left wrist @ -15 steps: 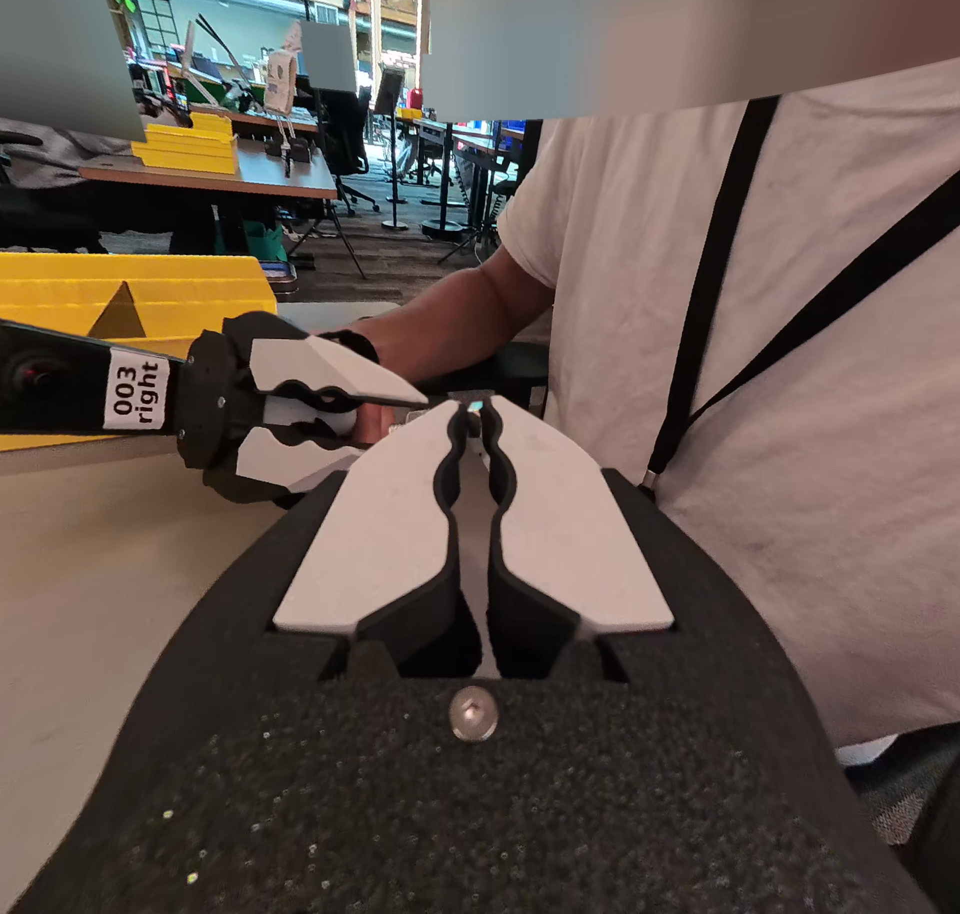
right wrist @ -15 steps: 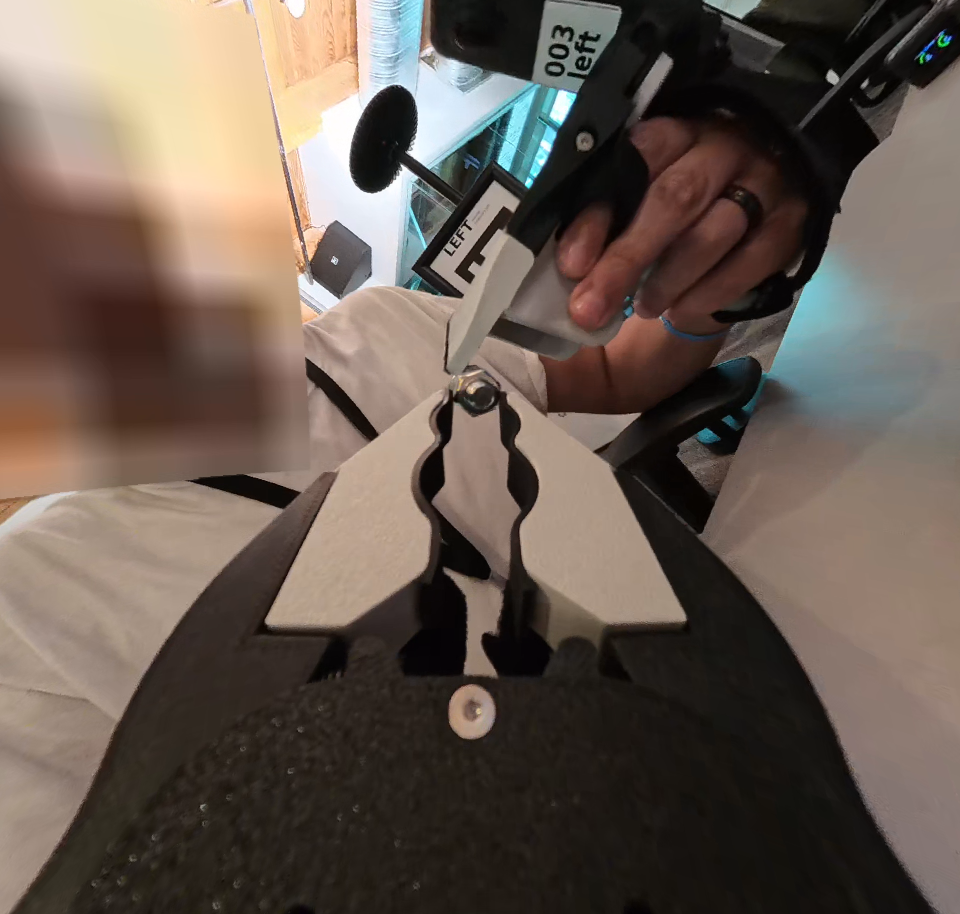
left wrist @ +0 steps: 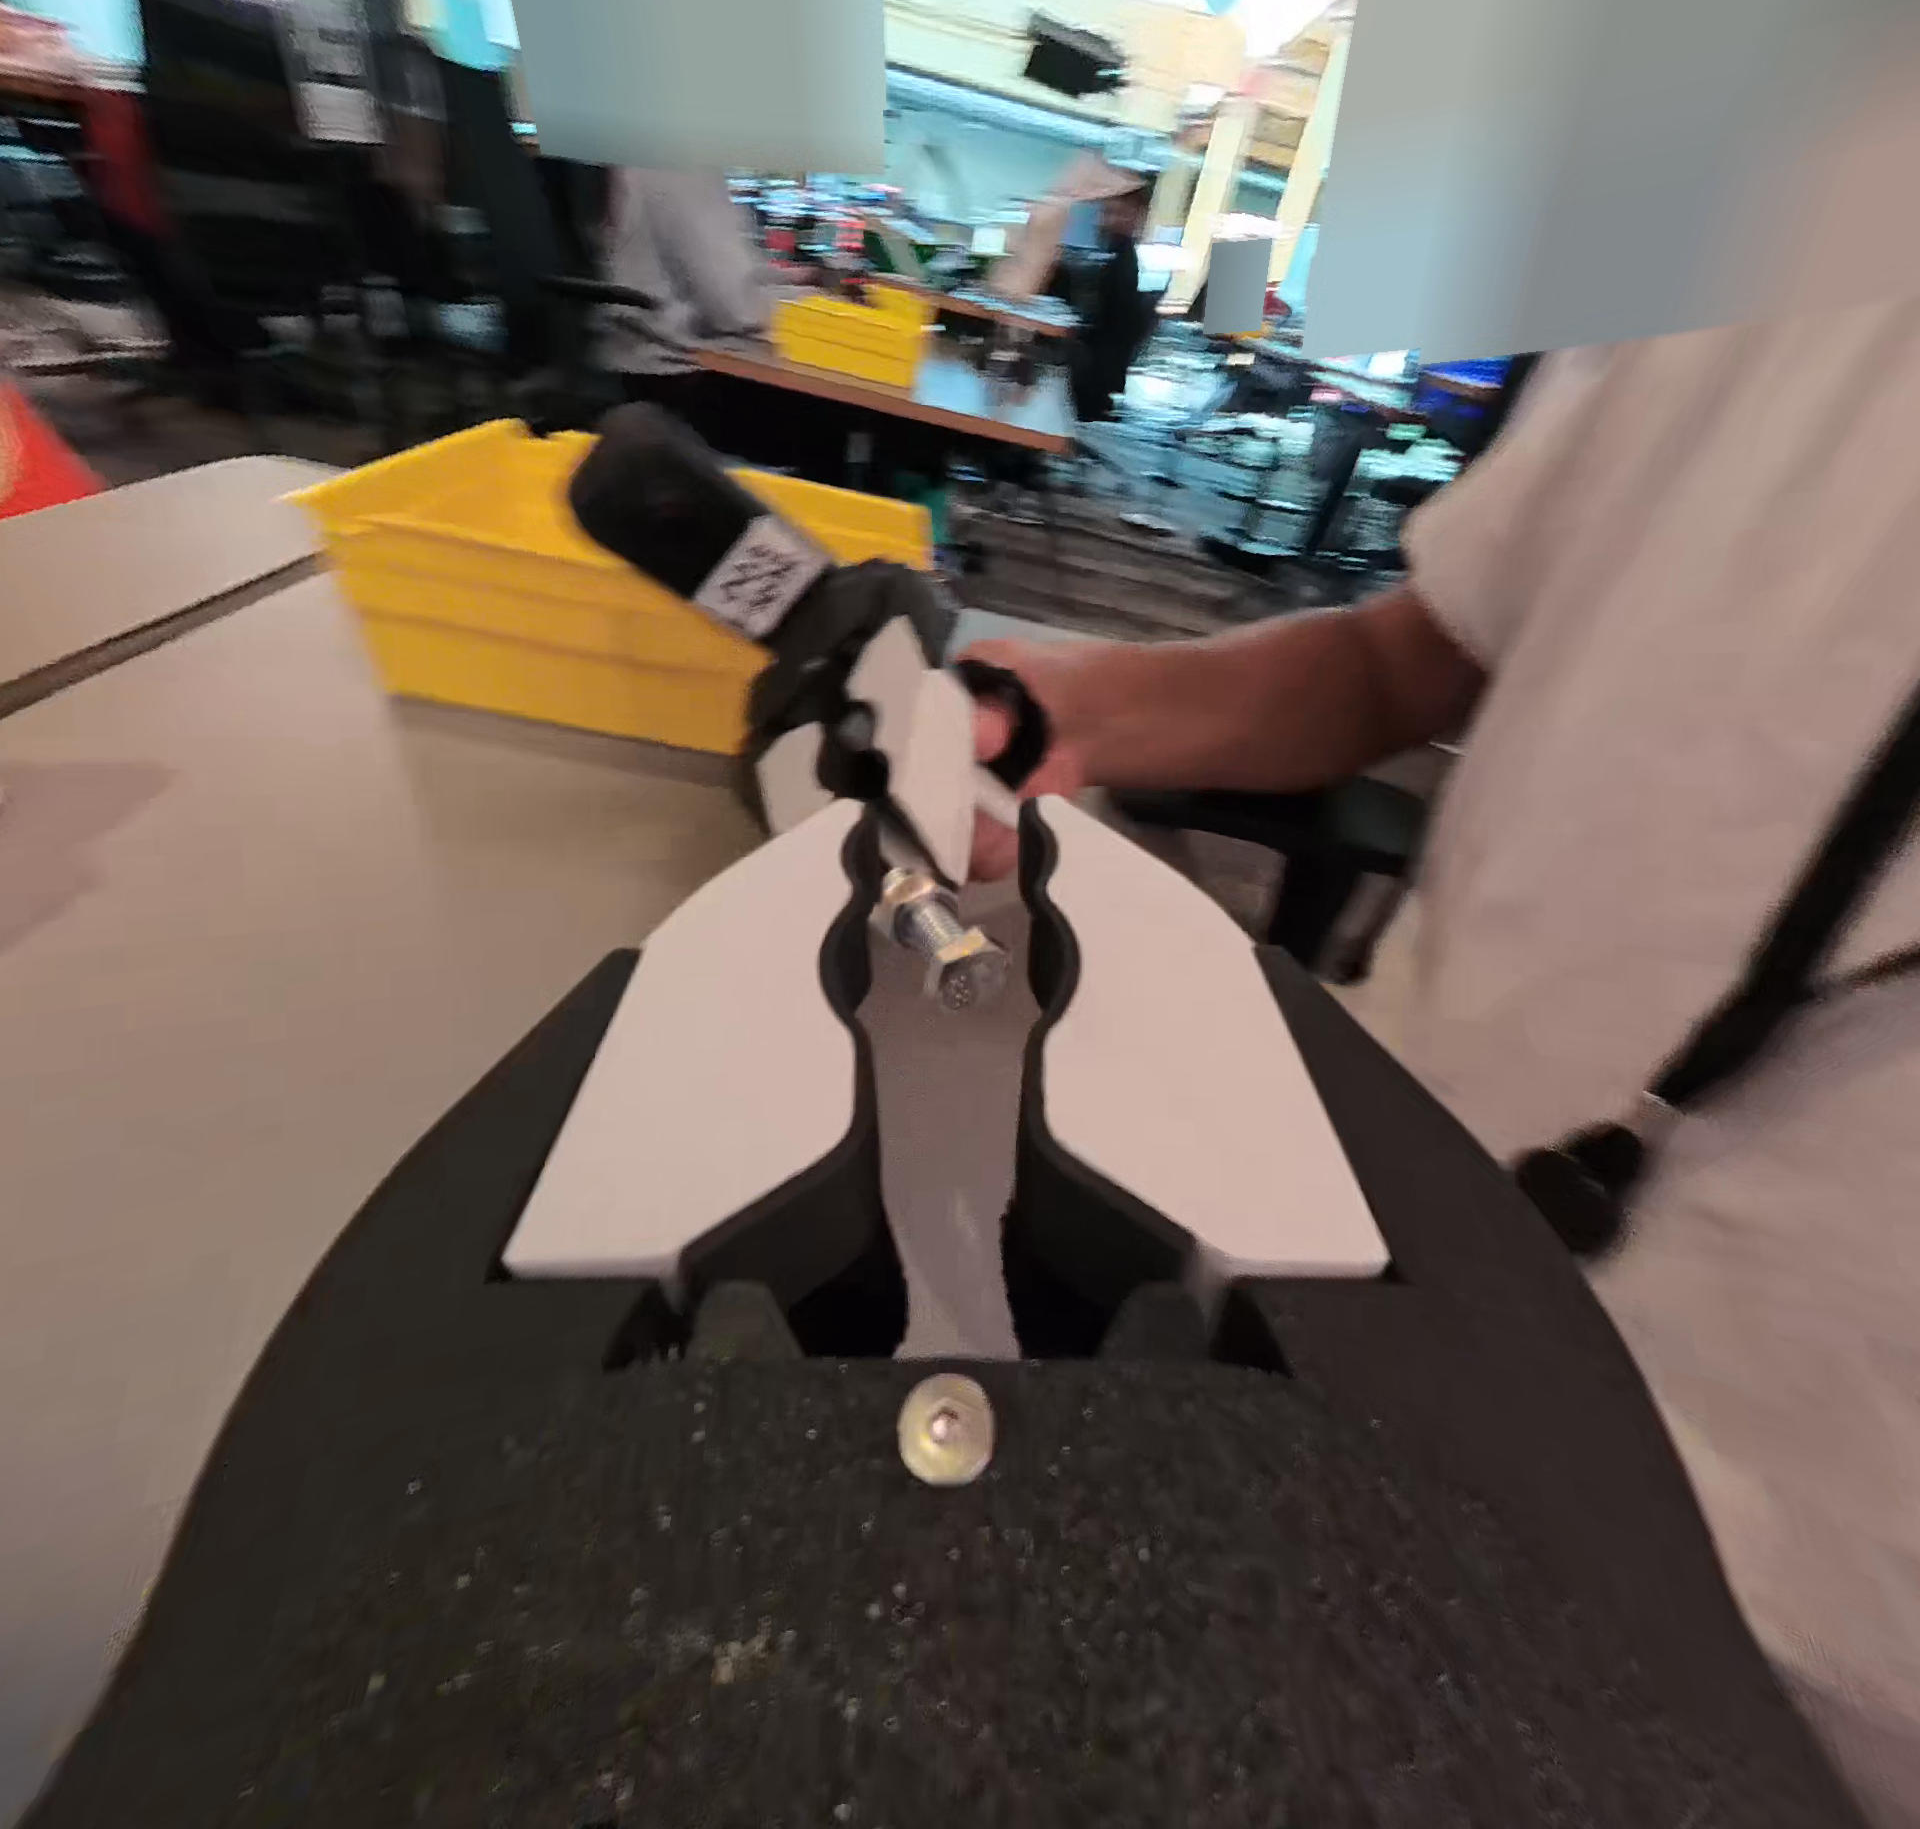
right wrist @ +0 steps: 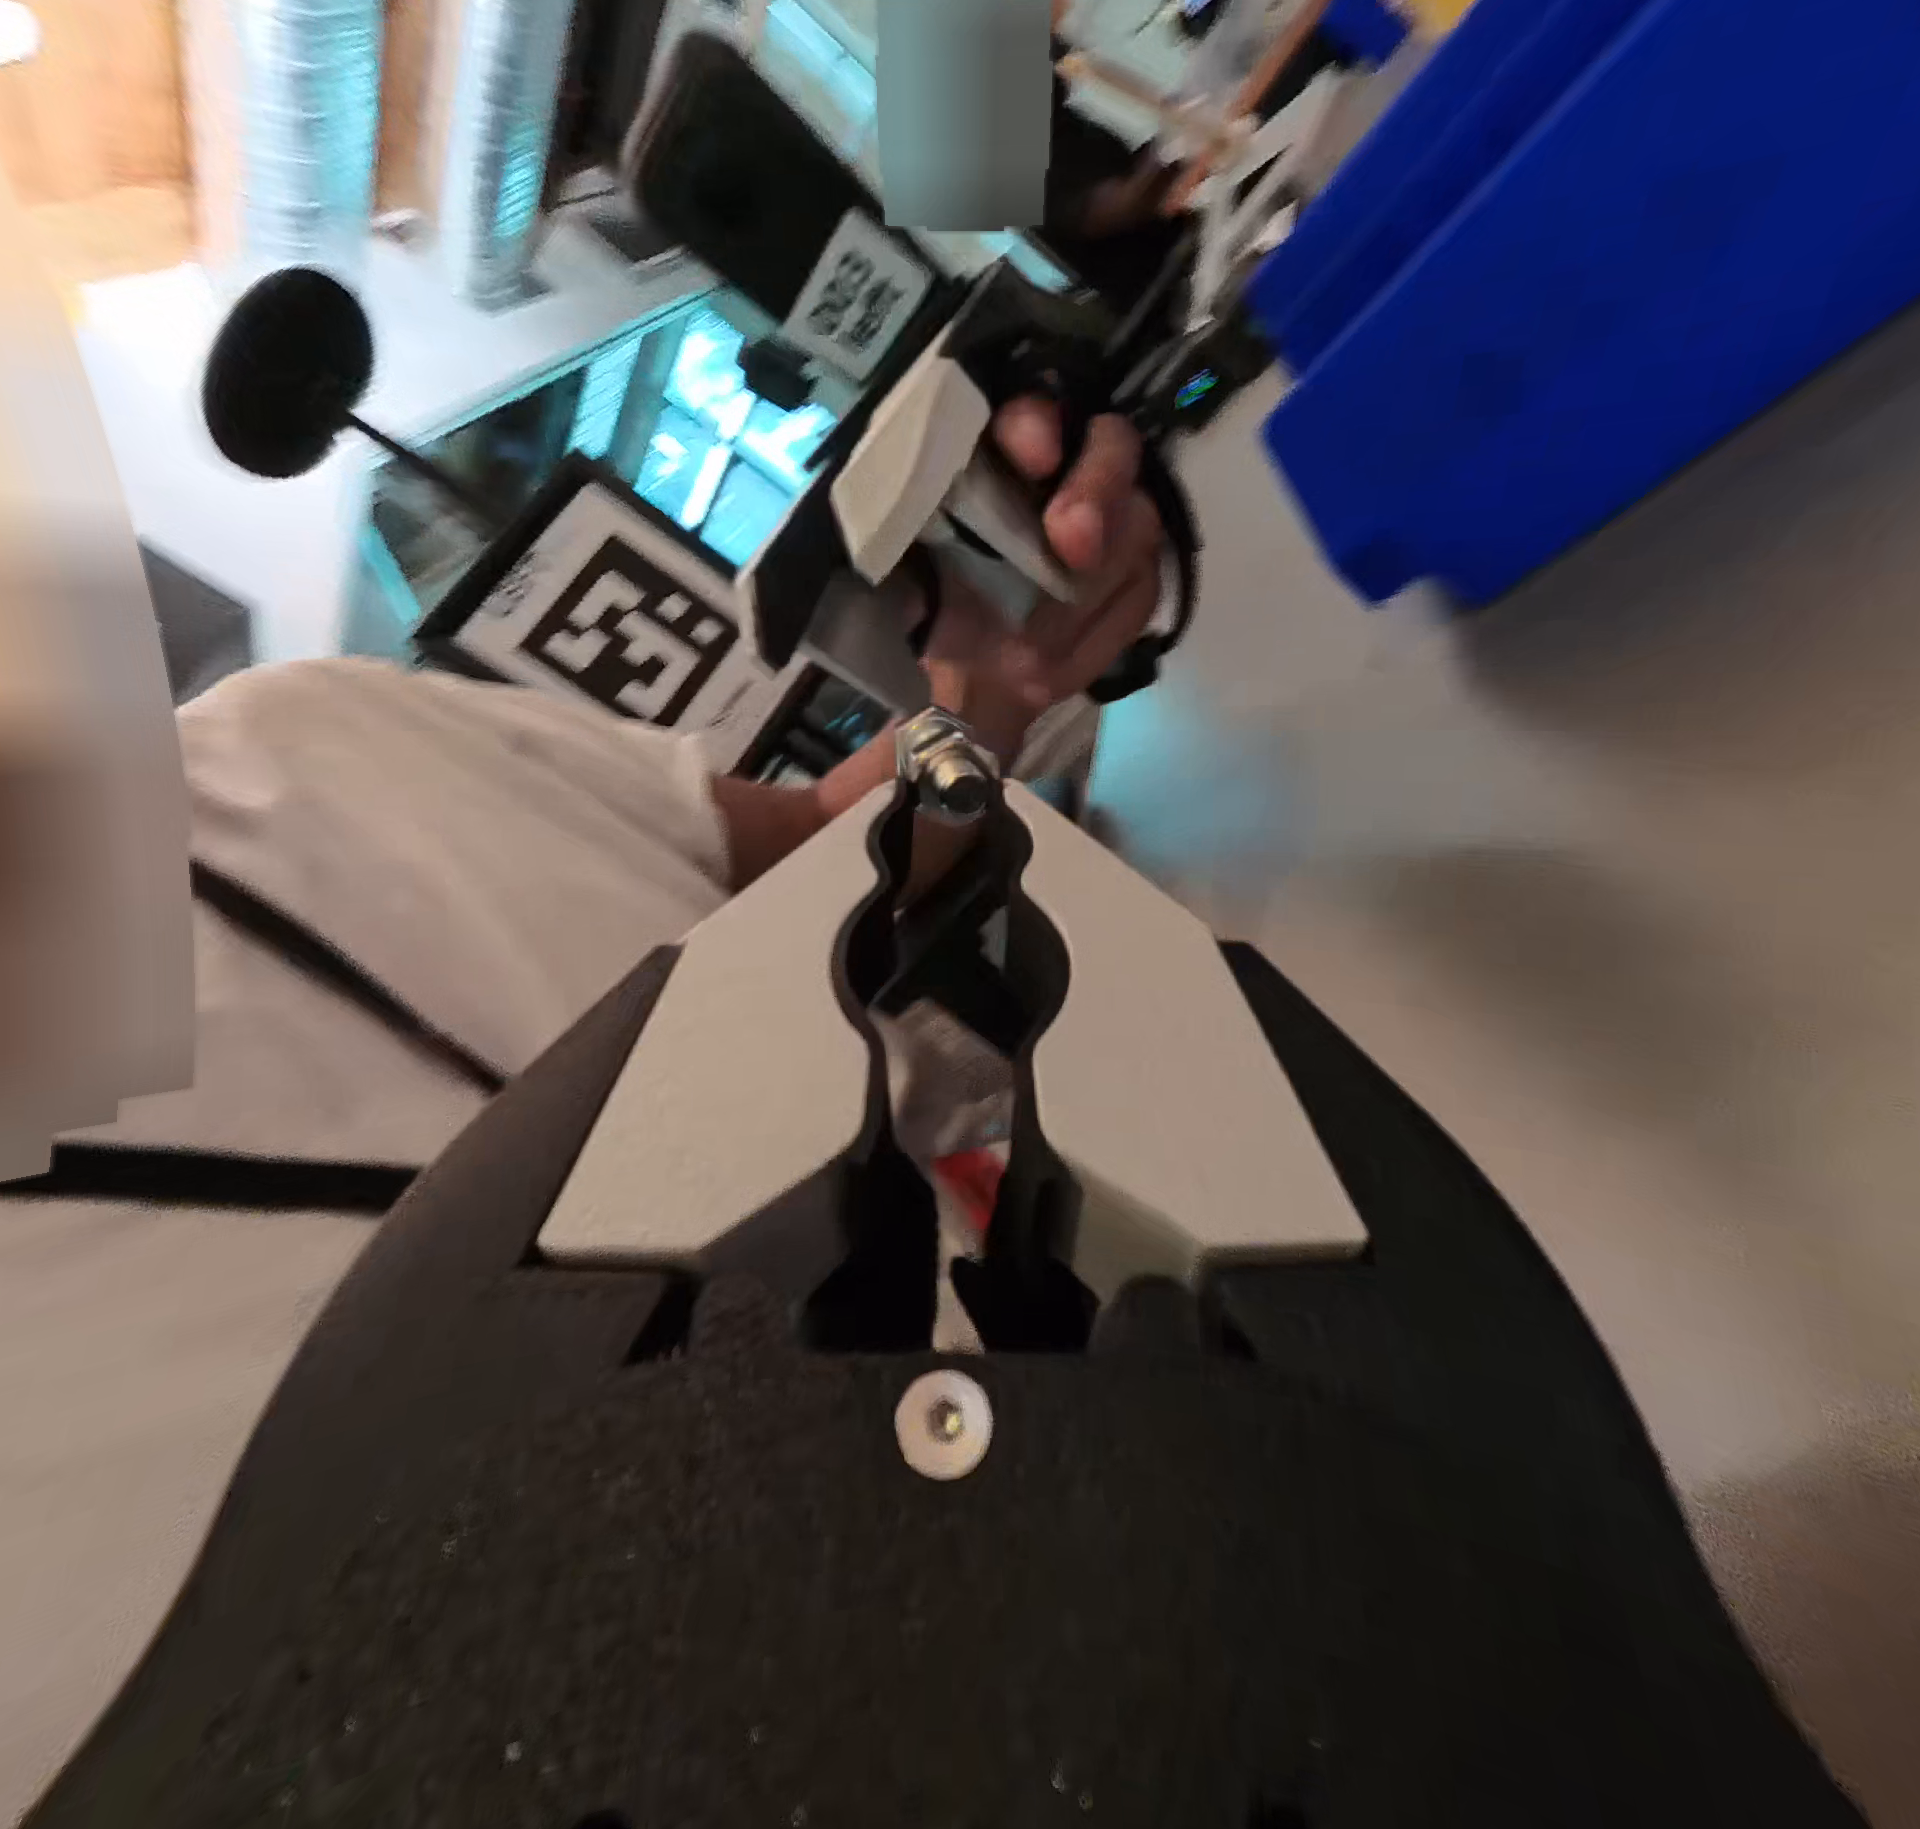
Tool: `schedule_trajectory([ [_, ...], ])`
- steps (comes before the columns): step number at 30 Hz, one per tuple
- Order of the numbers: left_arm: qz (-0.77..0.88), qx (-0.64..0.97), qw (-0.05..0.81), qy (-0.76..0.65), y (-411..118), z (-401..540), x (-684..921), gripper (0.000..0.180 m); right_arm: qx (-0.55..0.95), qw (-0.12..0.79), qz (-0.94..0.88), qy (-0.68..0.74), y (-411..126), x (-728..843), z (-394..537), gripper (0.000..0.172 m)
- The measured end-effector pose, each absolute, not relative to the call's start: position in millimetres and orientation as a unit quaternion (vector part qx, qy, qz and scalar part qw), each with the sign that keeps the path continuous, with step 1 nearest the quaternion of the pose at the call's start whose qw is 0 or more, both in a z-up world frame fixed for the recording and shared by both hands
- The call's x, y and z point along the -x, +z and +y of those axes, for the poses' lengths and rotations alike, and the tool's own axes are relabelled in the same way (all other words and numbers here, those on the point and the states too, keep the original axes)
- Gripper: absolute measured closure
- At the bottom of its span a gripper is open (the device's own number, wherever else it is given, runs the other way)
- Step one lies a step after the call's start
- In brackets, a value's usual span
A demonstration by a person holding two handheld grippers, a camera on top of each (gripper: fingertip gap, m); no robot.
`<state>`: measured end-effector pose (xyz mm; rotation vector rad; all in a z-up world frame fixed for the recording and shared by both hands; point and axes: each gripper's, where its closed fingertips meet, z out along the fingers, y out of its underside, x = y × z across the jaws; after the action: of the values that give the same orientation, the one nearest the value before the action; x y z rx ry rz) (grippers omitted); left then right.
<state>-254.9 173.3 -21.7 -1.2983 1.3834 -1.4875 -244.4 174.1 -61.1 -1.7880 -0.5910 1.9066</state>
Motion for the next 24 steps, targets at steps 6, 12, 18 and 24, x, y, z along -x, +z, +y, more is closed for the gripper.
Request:
schedule_trajectory([
  [6,0.488,0.573,0.438,-0.492,-54,194,247,0.127,0.646,0.306,-0.142,0.685,-56,221,200,0.158],
  [12,0.512,0.551,0.457,-0.475,-59,190,239,0.146,0.644,0.271,-0.134,0.703,-59,229,194,0.158],
  [18,0.547,0.531,0.48,-0.434,-65,186,244,0.162,0.641,0.222,-0.123,0.724,-65,232,188,0.159],
  [24,0.551,0.529,0.467,-0.446,-68,182,249,0.163,0.647,0.21,-0.135,0.72,-68,237,182,0.159],
])
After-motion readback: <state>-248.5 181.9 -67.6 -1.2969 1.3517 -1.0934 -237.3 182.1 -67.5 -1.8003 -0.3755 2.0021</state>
